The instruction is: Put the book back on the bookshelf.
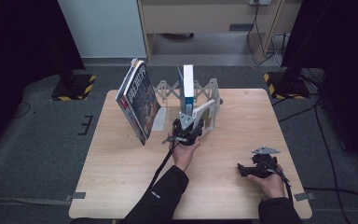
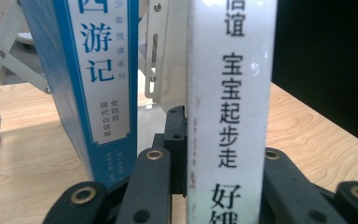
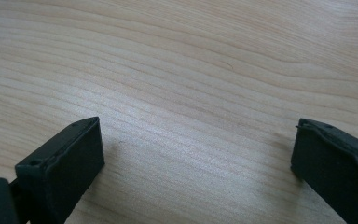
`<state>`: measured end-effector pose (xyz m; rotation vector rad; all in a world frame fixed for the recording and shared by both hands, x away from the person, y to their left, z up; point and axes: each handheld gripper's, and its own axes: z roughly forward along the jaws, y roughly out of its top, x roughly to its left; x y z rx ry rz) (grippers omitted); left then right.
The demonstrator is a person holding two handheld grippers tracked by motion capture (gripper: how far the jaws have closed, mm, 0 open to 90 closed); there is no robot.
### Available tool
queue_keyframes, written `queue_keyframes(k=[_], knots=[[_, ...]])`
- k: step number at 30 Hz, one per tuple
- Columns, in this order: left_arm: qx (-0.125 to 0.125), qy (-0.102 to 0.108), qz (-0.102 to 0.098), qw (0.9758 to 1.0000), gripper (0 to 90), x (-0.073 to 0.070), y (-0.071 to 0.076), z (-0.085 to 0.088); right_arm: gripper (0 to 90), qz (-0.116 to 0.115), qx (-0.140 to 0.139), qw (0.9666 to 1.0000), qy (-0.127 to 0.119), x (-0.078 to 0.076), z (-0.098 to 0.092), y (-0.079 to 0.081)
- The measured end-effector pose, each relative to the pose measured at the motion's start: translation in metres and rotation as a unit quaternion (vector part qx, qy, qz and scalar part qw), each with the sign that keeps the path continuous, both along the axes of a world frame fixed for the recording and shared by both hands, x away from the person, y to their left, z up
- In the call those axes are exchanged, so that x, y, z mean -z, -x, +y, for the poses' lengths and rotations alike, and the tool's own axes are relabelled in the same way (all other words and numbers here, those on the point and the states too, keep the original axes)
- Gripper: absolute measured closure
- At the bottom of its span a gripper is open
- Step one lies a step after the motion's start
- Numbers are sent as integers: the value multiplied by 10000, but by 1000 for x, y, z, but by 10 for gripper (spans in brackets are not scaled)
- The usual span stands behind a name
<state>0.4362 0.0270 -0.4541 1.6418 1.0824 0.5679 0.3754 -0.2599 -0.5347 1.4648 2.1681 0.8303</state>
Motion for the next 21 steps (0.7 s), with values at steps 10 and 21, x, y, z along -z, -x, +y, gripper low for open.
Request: queue_keyframes(k=[10, 21], knots=[[-36, -63, 73, 9999, 747, 8, -6, -4, 25, 8, -12, 10000, -6, 0, 0, 0], [-150, -83, -22, 9999, 746, 12, -12, -6, 26, -15, -5, 10000, 6, 0, 0, 0]])
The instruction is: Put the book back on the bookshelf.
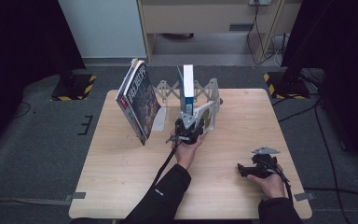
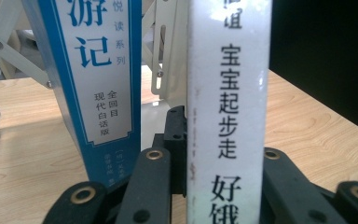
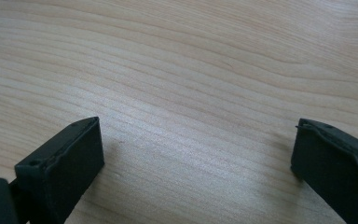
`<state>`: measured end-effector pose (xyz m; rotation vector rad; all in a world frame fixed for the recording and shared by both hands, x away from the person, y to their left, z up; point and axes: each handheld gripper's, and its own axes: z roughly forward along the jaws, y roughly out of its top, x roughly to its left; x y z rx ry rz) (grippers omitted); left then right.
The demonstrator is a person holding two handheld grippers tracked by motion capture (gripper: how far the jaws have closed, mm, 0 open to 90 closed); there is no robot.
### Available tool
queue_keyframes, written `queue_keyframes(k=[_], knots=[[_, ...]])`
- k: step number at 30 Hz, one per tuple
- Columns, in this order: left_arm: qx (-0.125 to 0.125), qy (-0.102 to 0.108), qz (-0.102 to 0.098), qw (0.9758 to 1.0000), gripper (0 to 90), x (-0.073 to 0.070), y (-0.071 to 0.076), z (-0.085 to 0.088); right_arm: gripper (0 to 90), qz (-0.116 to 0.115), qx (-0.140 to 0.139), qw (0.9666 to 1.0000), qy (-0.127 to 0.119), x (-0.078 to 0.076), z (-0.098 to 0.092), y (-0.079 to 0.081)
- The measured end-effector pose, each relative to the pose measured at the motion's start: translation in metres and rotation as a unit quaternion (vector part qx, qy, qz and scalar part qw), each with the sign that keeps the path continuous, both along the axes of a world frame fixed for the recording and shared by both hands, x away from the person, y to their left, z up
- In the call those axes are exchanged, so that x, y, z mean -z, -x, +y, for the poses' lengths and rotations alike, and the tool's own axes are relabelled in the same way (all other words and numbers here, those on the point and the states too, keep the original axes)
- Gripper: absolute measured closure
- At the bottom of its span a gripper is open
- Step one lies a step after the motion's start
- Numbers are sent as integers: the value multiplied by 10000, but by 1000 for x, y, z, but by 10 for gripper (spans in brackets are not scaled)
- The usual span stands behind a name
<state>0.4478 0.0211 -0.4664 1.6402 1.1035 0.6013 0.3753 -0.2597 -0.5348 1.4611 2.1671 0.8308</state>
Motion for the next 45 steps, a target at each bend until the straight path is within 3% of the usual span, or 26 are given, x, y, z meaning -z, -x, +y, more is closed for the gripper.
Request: queue_keyframes(k=[8, 12, 29, 45], knots=[[43, -69, 38, 10000, 742, 4, 4, -1, 25, -5, 4, 10000, -4, 0, 0, 0], [123, -112, 165, 9997, 739, 10, 8, -3, 25, -9, 5, 10000, -4, 0, 0, 0], [131, -230, 262, 9993, 739, 33, 24, -2, 23, -31, 14, 10000, -13, 1, 0, 0], [159, -286, 401, 9987, 739, 47, 27, -3, 22, -48, 27, 10000, -23, 1, 1, 1]])
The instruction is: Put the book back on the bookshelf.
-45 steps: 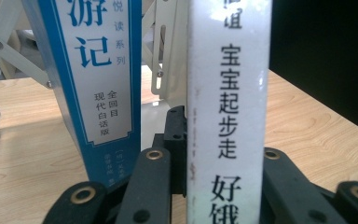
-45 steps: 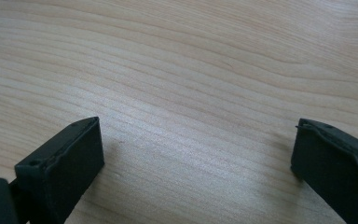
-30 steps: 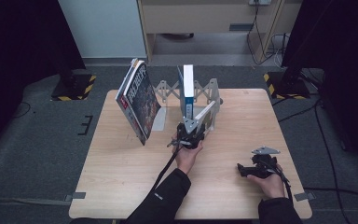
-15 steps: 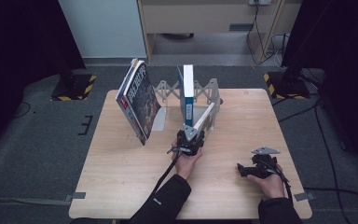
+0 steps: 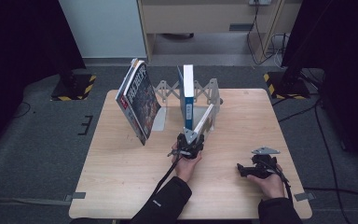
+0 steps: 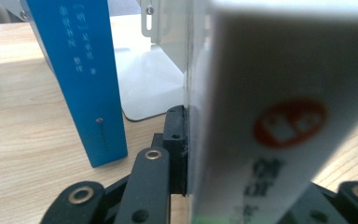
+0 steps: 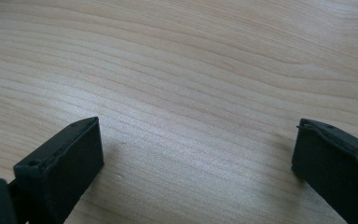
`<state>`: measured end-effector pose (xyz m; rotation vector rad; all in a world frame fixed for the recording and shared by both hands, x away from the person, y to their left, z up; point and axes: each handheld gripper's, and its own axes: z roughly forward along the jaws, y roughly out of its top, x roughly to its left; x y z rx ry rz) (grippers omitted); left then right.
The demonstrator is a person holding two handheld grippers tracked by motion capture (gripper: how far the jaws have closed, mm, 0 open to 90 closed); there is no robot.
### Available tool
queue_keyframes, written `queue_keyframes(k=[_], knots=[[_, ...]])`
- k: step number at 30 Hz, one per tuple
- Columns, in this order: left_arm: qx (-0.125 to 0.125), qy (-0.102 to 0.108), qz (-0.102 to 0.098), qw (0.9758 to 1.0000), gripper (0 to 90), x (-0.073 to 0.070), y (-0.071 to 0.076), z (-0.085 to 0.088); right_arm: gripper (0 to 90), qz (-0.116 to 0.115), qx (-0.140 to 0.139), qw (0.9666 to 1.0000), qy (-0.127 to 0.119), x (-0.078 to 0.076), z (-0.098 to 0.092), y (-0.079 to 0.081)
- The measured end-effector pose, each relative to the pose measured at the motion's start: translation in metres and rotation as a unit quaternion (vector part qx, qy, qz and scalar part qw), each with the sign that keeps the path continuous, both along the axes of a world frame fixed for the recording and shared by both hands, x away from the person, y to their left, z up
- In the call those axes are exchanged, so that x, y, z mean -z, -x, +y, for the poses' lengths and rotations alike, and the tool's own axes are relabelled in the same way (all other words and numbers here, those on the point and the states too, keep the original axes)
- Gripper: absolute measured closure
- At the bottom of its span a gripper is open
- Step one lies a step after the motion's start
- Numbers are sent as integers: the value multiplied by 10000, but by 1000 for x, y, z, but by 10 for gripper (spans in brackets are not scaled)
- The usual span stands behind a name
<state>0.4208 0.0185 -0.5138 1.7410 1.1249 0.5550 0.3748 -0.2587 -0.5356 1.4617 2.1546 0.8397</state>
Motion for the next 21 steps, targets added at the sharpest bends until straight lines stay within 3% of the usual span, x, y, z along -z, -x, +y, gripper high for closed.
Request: queue_keyframes(k=[11, 14, 21], knots=[[135, 74, 9, 9999, 716, 4, 1, 4, 21, -10, -2, 10000, 2, 0, 0, 0], [272, -12, -63, 9996, 701, -2, 8, 8, 21, -16, -12, 10000, 1, 0, 0, 0], [317, 72, -69, 9994, 693, -9, 21, 19, 21, -22, -13, 10000, 4, 0, 0, 0]])
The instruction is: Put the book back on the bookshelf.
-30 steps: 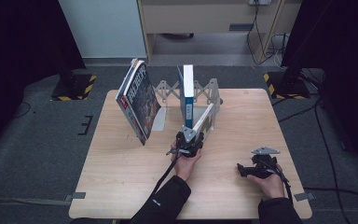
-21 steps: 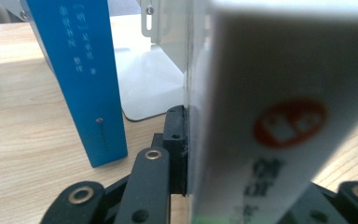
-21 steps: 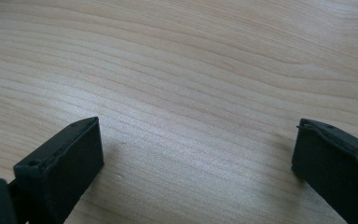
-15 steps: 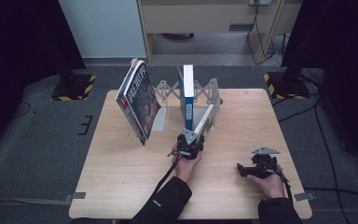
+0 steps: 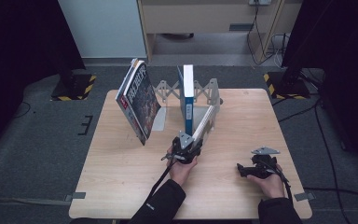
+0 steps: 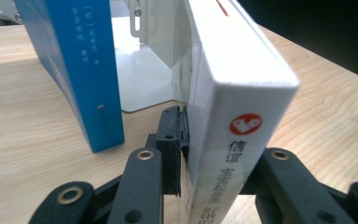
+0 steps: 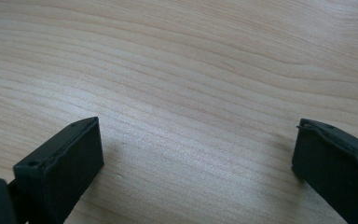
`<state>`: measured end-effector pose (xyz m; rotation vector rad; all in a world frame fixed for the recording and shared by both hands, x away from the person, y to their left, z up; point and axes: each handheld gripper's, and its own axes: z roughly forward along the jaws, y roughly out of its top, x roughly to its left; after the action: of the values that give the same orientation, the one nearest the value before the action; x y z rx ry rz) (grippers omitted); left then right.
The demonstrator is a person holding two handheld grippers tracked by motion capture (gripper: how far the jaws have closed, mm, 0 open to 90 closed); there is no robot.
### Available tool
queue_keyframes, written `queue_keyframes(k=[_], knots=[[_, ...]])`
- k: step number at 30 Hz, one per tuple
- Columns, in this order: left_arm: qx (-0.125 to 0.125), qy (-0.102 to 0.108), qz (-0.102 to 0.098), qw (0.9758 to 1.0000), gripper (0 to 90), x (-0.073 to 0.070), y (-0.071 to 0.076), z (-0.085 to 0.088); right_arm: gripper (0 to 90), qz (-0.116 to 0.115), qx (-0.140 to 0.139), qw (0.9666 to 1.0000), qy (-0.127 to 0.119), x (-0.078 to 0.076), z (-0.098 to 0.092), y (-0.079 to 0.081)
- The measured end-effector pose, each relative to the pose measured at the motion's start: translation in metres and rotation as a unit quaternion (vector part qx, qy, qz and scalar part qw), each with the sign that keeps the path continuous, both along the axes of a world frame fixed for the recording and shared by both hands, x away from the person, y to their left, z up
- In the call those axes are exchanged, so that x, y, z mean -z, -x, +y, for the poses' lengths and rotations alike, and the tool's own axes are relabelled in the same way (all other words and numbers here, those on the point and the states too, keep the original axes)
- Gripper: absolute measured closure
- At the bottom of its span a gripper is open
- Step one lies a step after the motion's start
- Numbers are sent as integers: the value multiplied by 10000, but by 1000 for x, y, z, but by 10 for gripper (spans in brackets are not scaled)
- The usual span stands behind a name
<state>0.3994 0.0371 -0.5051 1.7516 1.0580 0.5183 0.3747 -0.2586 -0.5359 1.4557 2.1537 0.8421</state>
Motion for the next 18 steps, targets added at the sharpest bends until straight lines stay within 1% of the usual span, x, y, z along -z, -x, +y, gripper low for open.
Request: queue_keyframes(k=[3, 6, 7, 8, 10, 12, 17, 18], knots=[[-1, -5, 0, 10000, 697, -1, 2, 1, 21, 5, 7, 10000, -2, 0, 0, 0], [-124, -39, -38, 9999, 717, -1, 2, 1, 21, -1, -2, 10000, -2, 0, 0, 0], [-124, -39, -38, 9999, 722, -1, 2, 1, 21, -1, -2, 10000, -2, 0, 0, 0], [-189, -15, -48, 9998, 726, 0, 1, 1, 21, -3, -3, 10000, -1, 0, 0, 0], [-237, -28, -66, 9997, 729, 0, -1, -1, 21, 0, -3, 10000, -2, 0, 0, 0], [-271, -41, -63, 9996, 731, 0, -2, -3, 21, -1, 0, 10000, -1, 0, 0, 0], [-313, -146, -131, 9993, 731, 0, -6, -11, 21, -1, -4, 10000, -1, 0, 0, 0], [-338, -116, -137, 9993, 731, 0, -7, -13, 21, -2, -4, 10000, -1, 0, 0, 0]])
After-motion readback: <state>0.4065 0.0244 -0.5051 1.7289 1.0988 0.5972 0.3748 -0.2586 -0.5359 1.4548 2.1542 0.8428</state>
